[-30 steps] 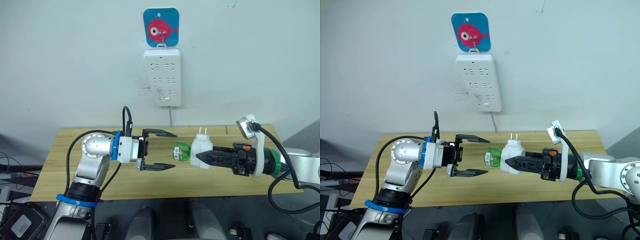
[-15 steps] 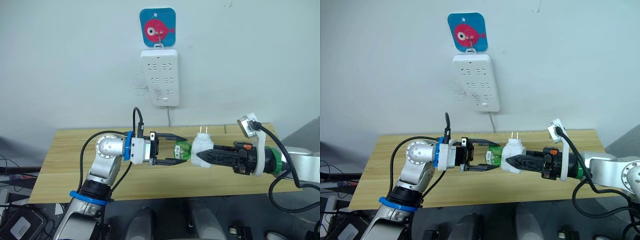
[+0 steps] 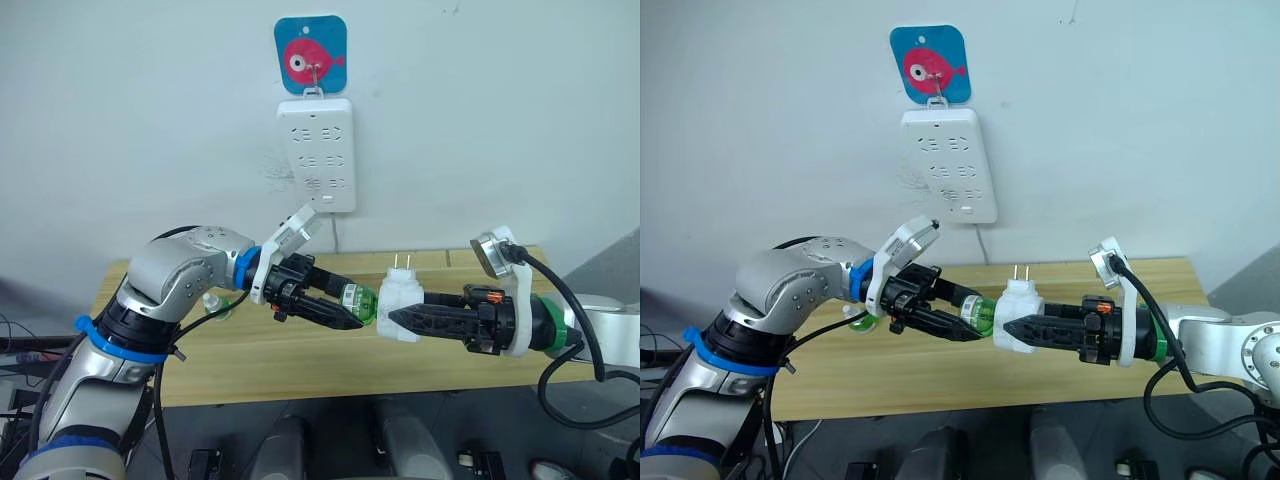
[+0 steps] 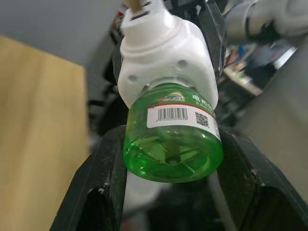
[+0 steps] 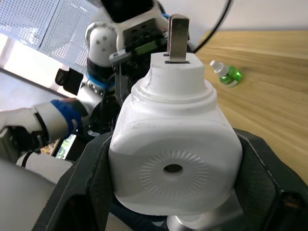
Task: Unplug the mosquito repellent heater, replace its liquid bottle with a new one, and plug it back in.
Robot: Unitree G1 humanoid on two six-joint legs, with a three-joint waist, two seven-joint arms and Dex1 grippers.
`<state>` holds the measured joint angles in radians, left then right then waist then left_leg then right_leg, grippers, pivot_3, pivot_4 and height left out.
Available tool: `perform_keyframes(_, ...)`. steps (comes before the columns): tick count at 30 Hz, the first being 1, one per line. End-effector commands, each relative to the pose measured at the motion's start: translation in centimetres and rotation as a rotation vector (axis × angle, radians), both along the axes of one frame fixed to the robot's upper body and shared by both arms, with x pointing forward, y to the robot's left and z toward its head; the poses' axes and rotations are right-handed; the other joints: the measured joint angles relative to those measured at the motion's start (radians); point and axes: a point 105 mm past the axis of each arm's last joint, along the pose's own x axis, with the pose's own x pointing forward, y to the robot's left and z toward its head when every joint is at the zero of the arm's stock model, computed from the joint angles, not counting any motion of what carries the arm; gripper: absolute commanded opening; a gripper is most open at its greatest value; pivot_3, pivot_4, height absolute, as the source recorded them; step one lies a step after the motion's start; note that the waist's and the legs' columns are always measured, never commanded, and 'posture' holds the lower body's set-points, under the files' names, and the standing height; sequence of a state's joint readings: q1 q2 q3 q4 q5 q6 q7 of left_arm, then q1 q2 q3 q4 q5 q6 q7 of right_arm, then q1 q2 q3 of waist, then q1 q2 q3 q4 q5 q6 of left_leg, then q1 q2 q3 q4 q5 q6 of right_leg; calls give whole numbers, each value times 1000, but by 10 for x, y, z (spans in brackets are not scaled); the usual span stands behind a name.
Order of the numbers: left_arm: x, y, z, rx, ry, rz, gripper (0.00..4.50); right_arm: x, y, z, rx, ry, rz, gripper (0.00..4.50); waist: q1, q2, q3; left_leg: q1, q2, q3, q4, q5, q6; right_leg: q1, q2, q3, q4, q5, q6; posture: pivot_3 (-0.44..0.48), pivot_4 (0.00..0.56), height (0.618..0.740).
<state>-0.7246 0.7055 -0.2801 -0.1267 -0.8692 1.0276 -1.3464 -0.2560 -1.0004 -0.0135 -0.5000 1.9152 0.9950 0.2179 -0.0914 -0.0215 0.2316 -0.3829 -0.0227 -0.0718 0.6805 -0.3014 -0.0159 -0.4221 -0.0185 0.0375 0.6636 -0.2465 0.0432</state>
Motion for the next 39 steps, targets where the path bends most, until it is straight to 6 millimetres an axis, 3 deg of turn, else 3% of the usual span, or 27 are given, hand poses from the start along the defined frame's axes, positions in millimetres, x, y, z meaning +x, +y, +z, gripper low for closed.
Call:
perform_keyframes(1,-1,13,7,18,47,16,2263,3,-5,2,-16,-12,-25,2974,2,0,0,0,0,-1,0,0,0,0,-1,0,0,0,0,-157,207,740)
perform_keyframes(8,1,25,13,26,190,70,2263,2,-5,1,-14,-10,-28,2974,5,0,0,-1,0,-1,0,0,0,0,-3,1,0,0,0,-161,209,740)
perform_keyframes(17,-4,14,3,-34,-27,53,2263,4,-4,2,-8,-15,-26,2974,6,0,0,-1,0,-1,0,0,0,0,-5,2,0,0,0,-152,208,740)
perform_keyframes(22,-4,10,-8,-48,-199,62,3782,5,-3,2,-1,-11,-32,2974,8,0,0,0,0,0,0,0,0,0,-5,3,-1,0,-1,-152,208,740)
perform_keyframes(26,-6,12,-11,-73,-238,61,3829,5,-3,2,2,-8,-34,2974,8,0,0,0,0,0,0,0,0,0,-5,3,-1,0,-1,-153,210,740)
perform_keyframes(31,11,24,-26,-70,-534,151,3829,7,-5,2,4,-4,-50,2974,8,0,0,0,0,0,0,0,0,0,-5,4,-1,0,-1,-159,207,740)
perform_keyframes(34,19,25,-33,-137,-815,202,3829,8,-5,2,8,-3,-55,2974,12,1,0,0,0,0,0,0,0,0,-5,3,-1,0,-1,-158,206,740)
perform_keyframes(39,10,9,-26,-315,-1008,182,3829,8,-5,3,8,-3,-55,2974,17,0,0,-2,0,1,1,0,0,0,-6,3,-2,1,-1,-156,203,740)
